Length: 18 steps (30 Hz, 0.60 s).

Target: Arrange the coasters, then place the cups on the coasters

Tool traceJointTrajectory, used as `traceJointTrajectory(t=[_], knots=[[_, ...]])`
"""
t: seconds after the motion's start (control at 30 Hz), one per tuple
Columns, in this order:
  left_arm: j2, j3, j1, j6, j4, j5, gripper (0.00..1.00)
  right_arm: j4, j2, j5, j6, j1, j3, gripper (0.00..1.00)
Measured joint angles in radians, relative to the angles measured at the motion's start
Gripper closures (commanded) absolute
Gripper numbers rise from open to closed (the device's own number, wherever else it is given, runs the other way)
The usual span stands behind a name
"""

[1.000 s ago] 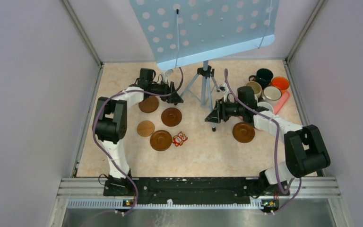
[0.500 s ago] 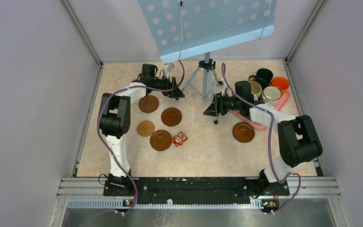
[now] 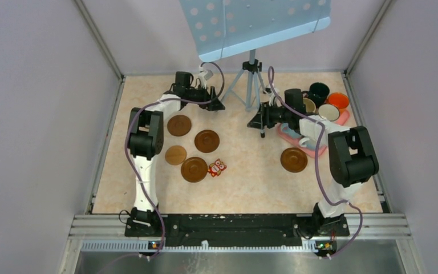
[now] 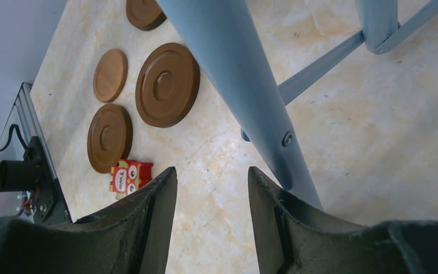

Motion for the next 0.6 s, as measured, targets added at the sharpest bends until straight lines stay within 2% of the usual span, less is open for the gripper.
traceJointTrajectory(t=[0.6], knots=[[0.212, 0.267, 0.001, -0.058, 0.047, -0.05, 0.23, -0.006, 0.19, 0.016, -0.024, -0.046, 0.229, 0.51]])
